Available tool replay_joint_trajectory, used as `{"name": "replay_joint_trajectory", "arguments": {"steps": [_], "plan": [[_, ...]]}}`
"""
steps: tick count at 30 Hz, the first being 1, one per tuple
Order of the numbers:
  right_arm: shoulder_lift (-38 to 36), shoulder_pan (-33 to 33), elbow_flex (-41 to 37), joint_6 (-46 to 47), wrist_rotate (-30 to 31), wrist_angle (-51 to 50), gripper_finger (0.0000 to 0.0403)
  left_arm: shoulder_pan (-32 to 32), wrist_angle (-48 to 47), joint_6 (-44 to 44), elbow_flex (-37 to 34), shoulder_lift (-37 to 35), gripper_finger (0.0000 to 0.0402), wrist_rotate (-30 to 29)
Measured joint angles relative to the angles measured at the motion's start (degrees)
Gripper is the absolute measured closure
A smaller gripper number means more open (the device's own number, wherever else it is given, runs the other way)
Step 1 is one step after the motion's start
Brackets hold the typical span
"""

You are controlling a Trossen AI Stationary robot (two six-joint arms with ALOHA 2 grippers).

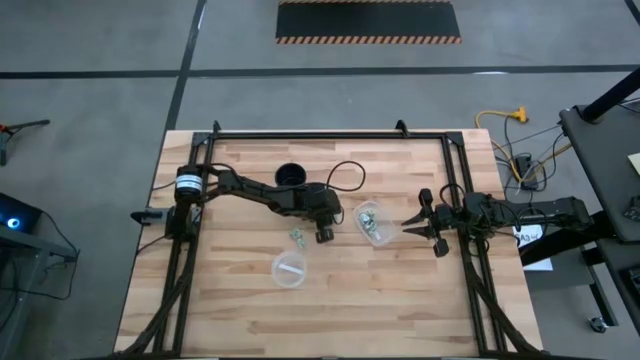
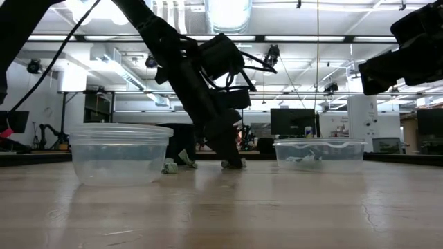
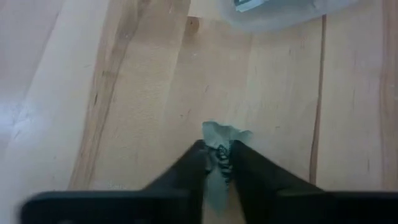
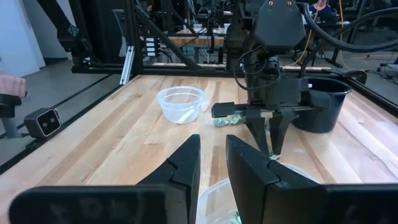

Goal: Pick and place Stevia / Truvia into bins
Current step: Put the white stevia packet into the bottom transparent container

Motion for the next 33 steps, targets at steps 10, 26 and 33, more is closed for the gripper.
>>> {"name": "replay_joint_trajectory", "arguments": {"steps": [10, 26, 33], "plan": [[0.0, 0.0, 0.0, 0.0, 0.0, 0.0, 0.0335, 0.1, -2.9, 0.3, 0.2, -2.3, 0.0399, -0.2], [0.6, 0.0, 0.0, 0.0, -0.1, -0.1, 0.0335, -3.6, -15.9, 1.1, -1.0, -13.0, 0.0401, 3.9], [1.4, 0.0, 0.0, 0.0, 0.0, 0.0, 0.0335, -6.9, -17.3, 1.7, -1.6, -16.2, 0.0401, 4.2]]}}
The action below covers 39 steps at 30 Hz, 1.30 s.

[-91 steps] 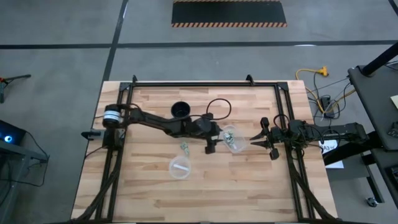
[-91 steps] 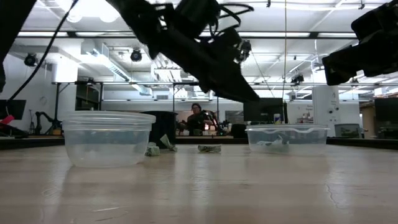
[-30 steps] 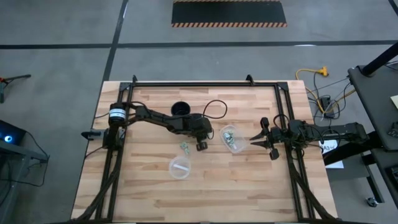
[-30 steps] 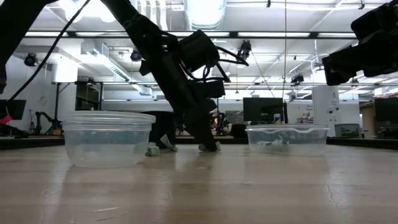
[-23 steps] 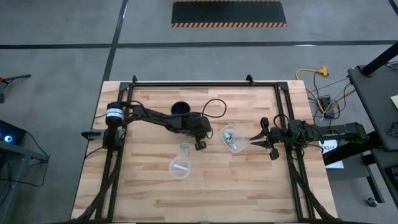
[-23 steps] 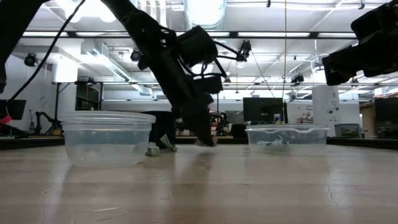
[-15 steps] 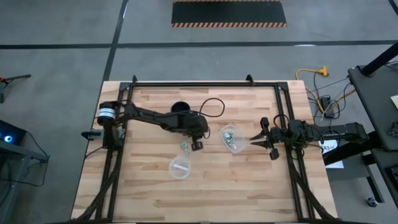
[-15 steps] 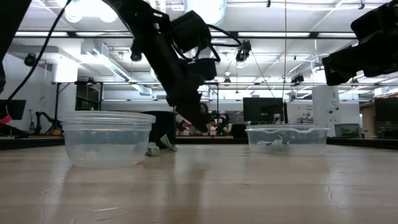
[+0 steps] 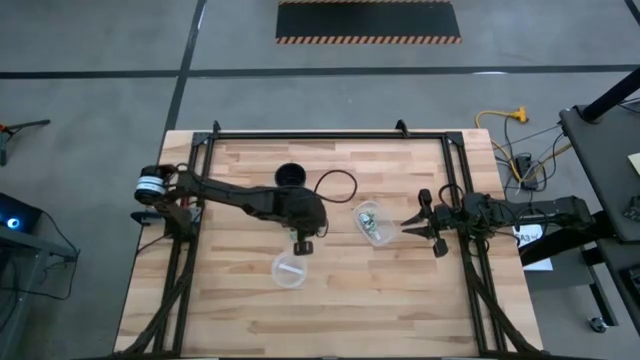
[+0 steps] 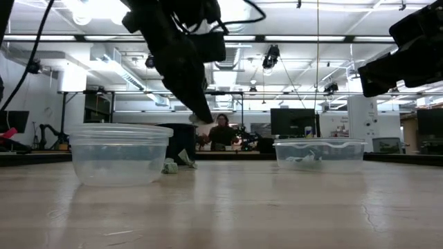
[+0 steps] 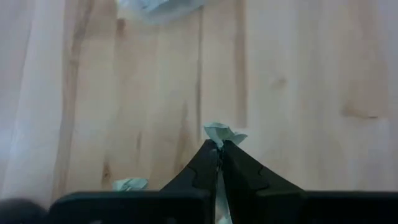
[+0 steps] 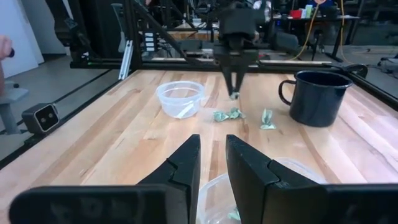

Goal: Pick and place Stevia / Truvia into bins
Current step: Put the white stevia packet into the bottom transparent container

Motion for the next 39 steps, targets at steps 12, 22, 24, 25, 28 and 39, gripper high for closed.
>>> {"name": "replay_joint_trajectory", "arguments": {"steps": [12, 22, 24, 25, 28, 39], "plan": [[0.8, 0.0, 0.0, 0.0, -0.1, 0.0, 0.0335, -6.1, -1.7, -0.1, 0.2, -3.3, 0.0402, 0.0], [0.8, 0.0, 0.0, -0.1, -0.1, 0.0, 0.0335, -12.2, -6.5, -0.1, 0.0, -3.4, 0.0401, 1.5], [0.8, 0.0, 0.0, 0.0, -0.1, 0.0, 0.0335, -13.4, -8.0, -0.2, -0.1, -3.4, 0.0401, 2.8], [0.8, 0.0, 0.0, 0.0, -0.1, 0.0, 0.0335, -13.9, -8.2, -0.3, -0.1, -3.4, 0.0401, 2.9], [0.8, 0.0, 0.0, 0.0, -0.1, 0.0, 0.0335, -15.3, -8.2, -1.0, -0.1, -3.4, 0.0401, 3.0], [0.8, 0.0, 0.0, 0.1, -0.1, 0.0, 0.0335, -17.0, -14.2, -10.5, -0.1, -3.4, 0.0401, 5.2]]}}
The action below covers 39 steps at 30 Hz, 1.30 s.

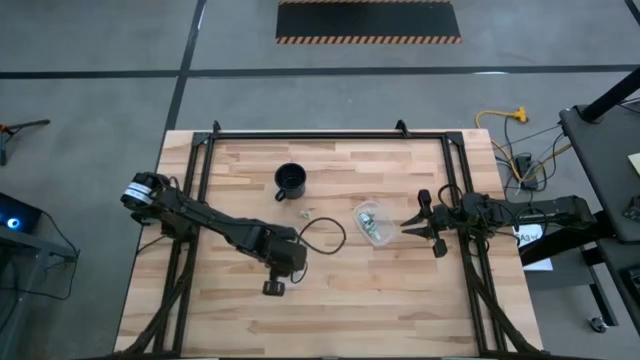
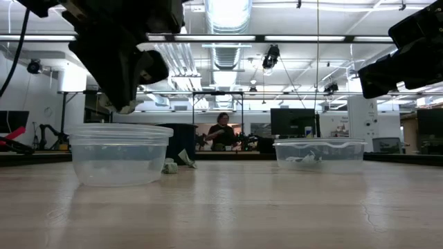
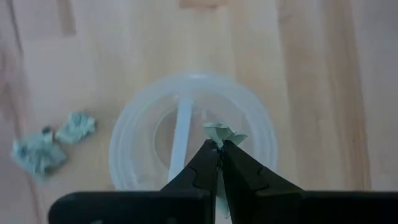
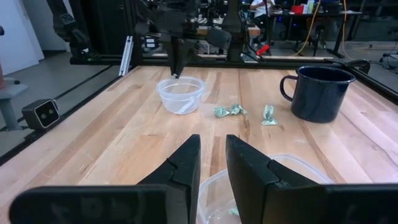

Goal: Pick and place Stevia / Truvia into bins
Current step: Put the white stevia packet into the bottom transparent container

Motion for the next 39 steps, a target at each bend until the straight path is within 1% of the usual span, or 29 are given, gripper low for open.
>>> {"name": "replay_joint_trajectory", "arguments": {"steps": [6, 8, 11, 21, 28, 32, 39], "plan": [[0.0, 0.0, 0.0, -0.1, 0.0, 0.0, 0.0335, 0.3, -0.3, -1.6, -0.4, 0.0, 0.0401, -0.8], [0.0, 0.0, 0.0, -0.1, 0.0, 0.0, 0.0335, 0.3, -0.2, -1.6, -0.4, 0.0, 0.0396, -2.0], [0.0, 0.0, 0.0, -0.1, 0.0, 0.0, 0.0335, 0.4, 0.2, -1.6, -0.3, 0.0, 0.0379, -3.9], [0.0, 0.0, 0.0, -0.1, 0.0, 0.0, 0.0335, 0.3, 0.1, -1.6, -0.3, 0.0, 0.0310, -4.3], [0.0, 0.0, 0.0, 0.0, 0.0, 0.0, 0.0335, 0.3, 0.1, -1.6, -0.3, 0.0, 0.0268, -7.9], [0.0, 0.0, 0.0, 0.0, 0.0, 0.0, 0.0335, 0.3, 0.1, -1.6, -0.1, 0.0, 0.0248, -9.0], [0.0, 0.0, 0.0, -0.1, 0.0, 0.0, 0.0335, 0.3, 0.2, -1.2, 0.7, 0.0, 0.0224, -12.7]]}}
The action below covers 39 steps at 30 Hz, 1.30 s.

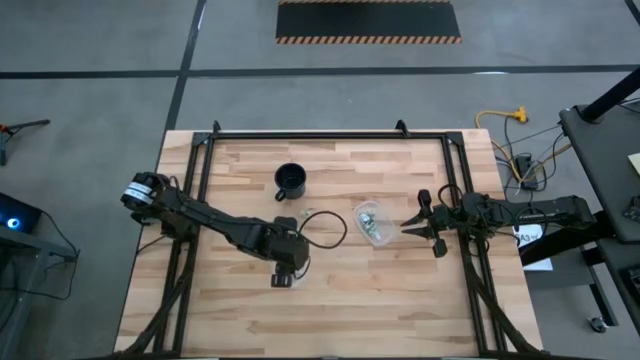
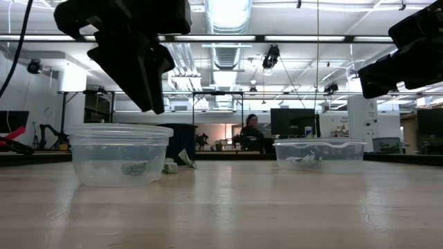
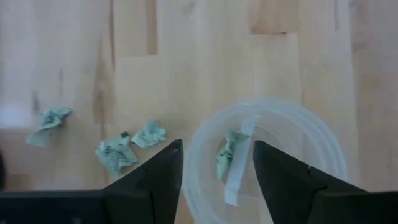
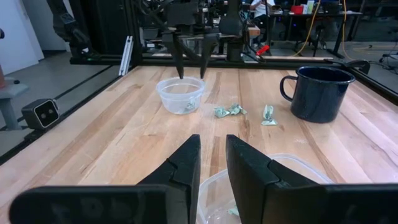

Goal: Pick and place Stevia / Truvia into bins
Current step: Put the white stevia packet into the bottom transparent container

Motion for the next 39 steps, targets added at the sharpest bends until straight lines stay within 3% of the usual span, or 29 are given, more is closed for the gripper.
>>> {"name": "replay_joint_trajectory", "arguments": {"steps": [6, 13, 17, 28, 39], "plan": [[0.0, 0.0, 0.0, 0.0, 0.0, 0.0, 0.0335, 0.4, 0.0, 0.2, 0.3, 0.0, 0.0218, -4.9], [0.0, 0.0, 0.0, 0.1, 0.0, 0.0, 0.0335, 3.0, 3.3, 2.6, 0.4, 0.0, 0.0218, -17.6], [0.0, 0.0, 0.0, 0.1, 0.0, 0.0, 0.0335, 5.2, 7.1, 1.4, 0.3, 0.0, 0.0218, -18.1], [0.0, 0.0, 0.0, 0.0, 0.0, 0.0, 0.0335, 11.3, 6.2, -18.3, -1.7, 0.0, 0.0218, -18.1], [0.0, 0.0, 0.0, 0.0, 0.0, 0.0, 0.0335, 12.7, 6.0, -19.8, -2.5, 2.4, 0.0218, -17.7]]}}
